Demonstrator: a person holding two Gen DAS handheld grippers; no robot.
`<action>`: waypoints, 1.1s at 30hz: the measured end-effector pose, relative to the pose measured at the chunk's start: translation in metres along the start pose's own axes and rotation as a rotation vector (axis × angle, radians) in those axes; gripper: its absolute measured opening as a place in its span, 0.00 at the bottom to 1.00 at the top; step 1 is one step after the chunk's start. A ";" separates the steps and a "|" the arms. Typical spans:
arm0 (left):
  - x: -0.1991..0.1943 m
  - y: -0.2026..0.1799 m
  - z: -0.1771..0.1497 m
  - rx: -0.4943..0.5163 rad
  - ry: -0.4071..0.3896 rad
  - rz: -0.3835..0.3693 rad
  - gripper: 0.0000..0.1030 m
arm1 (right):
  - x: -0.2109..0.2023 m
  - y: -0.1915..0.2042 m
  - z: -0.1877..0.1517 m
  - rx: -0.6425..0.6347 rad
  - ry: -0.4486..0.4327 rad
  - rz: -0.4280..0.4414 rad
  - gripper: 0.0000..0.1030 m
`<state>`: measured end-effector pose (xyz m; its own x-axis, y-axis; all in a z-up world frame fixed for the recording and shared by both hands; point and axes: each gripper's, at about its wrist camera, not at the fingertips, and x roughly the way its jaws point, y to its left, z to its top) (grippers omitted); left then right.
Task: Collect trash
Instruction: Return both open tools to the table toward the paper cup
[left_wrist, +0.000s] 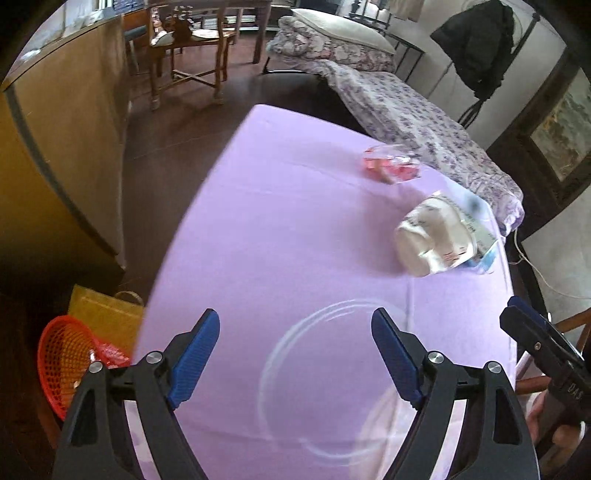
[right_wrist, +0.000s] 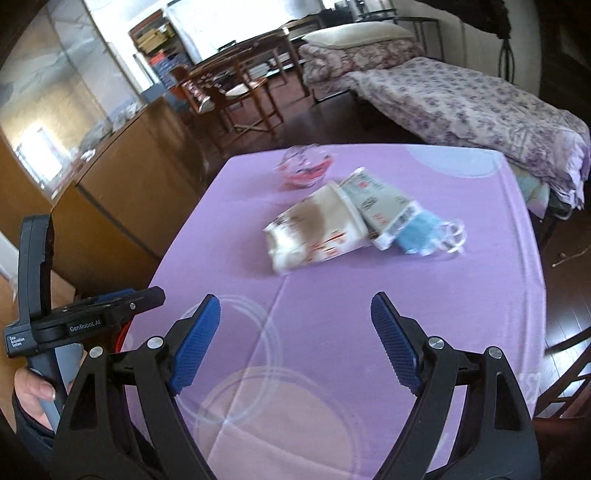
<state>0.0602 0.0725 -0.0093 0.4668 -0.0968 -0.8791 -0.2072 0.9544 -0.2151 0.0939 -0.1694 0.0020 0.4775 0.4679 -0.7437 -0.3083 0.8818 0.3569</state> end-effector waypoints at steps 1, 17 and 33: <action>0.003 -0.005 0.003 0.002 -0.003 0.002 0.81 | -0.001 -0.004 0.002 0.009 -0.008 -0.003 0.79; 0.029 -0.088 0.036 0.044 -0.050 -0.032 0.81 | -0.020 -0.036 0.008 0.060 -0.059 -0.029 0.79; 0.074 -0.090 0.046 0.075 -0.027 0.040 0.82 | -0.014 -0.050 0.009 0.121 -0.052 -0.060 0.79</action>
<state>0.1533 -0.0071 -0.0358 0.4824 -0.0513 -0.8745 -0.1615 0.9760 -0.1463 0.1106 -0.2195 -0.0004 0.5350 0.4142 -0.7364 -0.1784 0.9073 0.3807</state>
